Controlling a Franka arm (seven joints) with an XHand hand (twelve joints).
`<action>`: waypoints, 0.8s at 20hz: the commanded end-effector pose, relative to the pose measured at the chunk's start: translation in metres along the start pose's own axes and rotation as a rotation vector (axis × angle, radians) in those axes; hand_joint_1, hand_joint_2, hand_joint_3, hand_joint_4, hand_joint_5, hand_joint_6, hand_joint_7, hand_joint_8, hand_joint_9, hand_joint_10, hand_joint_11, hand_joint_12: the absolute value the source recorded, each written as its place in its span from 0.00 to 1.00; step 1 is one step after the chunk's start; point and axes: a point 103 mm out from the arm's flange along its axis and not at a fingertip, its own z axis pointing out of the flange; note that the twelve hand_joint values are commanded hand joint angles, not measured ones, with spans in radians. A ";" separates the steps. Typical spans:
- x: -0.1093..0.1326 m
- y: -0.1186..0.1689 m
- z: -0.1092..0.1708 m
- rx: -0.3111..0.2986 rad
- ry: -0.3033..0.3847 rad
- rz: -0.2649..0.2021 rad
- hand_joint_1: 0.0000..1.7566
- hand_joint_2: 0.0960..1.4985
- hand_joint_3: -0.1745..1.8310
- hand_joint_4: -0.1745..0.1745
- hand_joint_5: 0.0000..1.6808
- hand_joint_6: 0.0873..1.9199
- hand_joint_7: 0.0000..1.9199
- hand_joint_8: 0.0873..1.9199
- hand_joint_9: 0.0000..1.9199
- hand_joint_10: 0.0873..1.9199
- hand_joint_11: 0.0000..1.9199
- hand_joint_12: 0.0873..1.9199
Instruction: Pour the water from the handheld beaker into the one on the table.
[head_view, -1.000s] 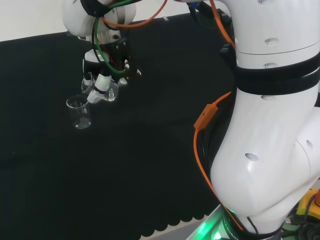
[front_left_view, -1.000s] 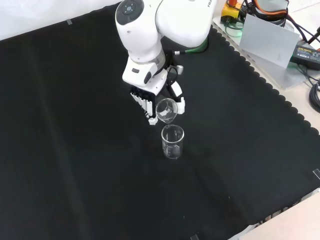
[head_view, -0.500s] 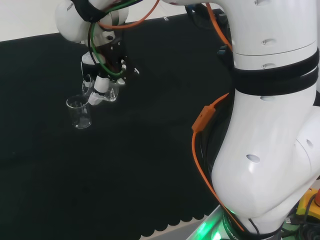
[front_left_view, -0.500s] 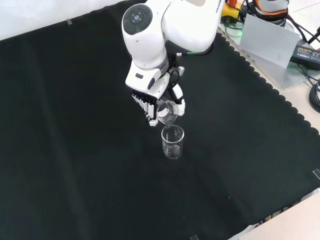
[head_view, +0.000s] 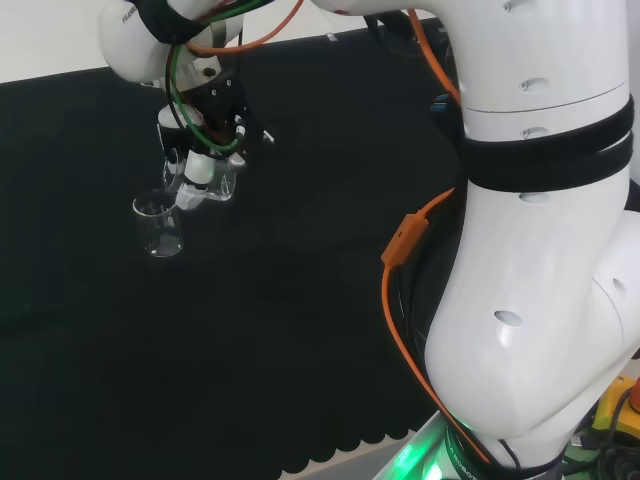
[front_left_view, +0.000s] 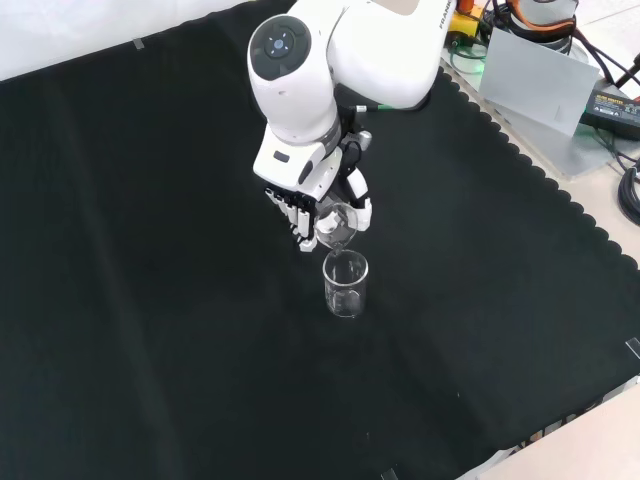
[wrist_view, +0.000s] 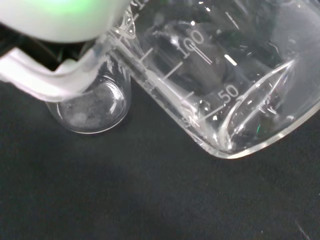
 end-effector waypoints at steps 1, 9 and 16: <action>0.004 0.000 -0.002 0.007 -0.011 0.001 0.68 0.31 0.45 0.64 0.95 0.00 0.98 0.00 0.98 0.00 0.85 0.27; 0.013 -0.002 -0.006 0.022 -0.067 0.000 0.68 0.31 0.45 0.65 0.95 0.00 0.98 0.00 0.98 0.00 0.85 0.27; 0.019 -0.001 -0.014 0.047 -0.099 0.001 0.68 0.31 0.45 0.66 0.95 0.00 0.98 0.00 0.98 0.00 0.86 0.27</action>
